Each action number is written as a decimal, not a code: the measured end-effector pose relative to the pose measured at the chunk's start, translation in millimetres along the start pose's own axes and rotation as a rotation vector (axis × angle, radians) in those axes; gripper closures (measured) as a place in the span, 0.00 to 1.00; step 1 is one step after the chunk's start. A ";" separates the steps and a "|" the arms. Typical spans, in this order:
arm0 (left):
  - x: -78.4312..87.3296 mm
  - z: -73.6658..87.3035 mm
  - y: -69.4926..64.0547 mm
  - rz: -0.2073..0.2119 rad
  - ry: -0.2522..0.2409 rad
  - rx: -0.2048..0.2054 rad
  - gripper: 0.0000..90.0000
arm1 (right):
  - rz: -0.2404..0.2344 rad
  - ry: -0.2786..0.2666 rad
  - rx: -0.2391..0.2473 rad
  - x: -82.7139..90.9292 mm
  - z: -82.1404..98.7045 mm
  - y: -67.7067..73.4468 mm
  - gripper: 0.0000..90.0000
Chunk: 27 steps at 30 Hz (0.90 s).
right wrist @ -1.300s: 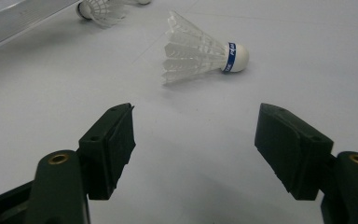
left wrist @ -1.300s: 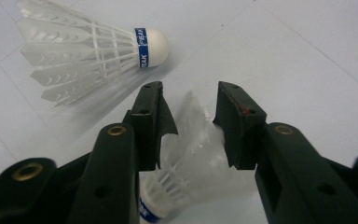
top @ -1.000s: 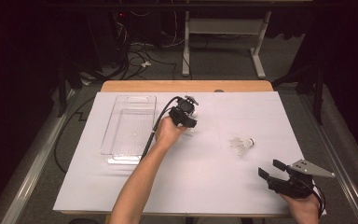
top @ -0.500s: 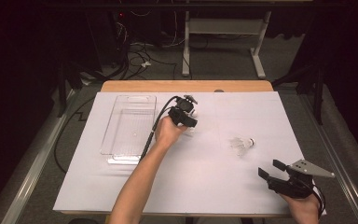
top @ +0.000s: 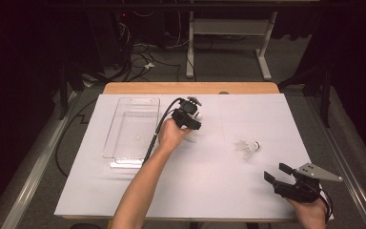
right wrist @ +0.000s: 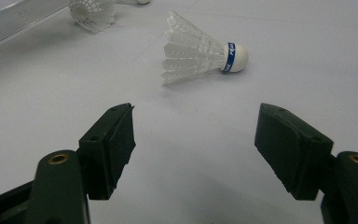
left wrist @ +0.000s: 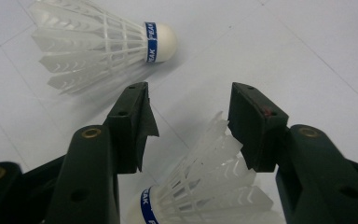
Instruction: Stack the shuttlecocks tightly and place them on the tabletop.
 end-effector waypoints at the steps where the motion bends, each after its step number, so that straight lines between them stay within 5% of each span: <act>1: 0.3 -0.2 0.5 -0.003 -0.001 0.000 0.54 | 0.000 0.001 0.000 0.0 0.0 0.0 0.32; 27: 8.3 -0.5 -4.6 0.058 -0.019 0.027 0.44 | 0.001 0.001 0.000 -0.2 0.0 0.2 0.32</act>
Point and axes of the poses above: each handheld gripper's, and its own axes: x roughly backward along the jaws, z roughly out of its underside, y roughly to its left, the point moved 5 cm from there along -x, roughly forward along the jaws, and after that the axes turned 1 degree about y, right-handed, at the moved point
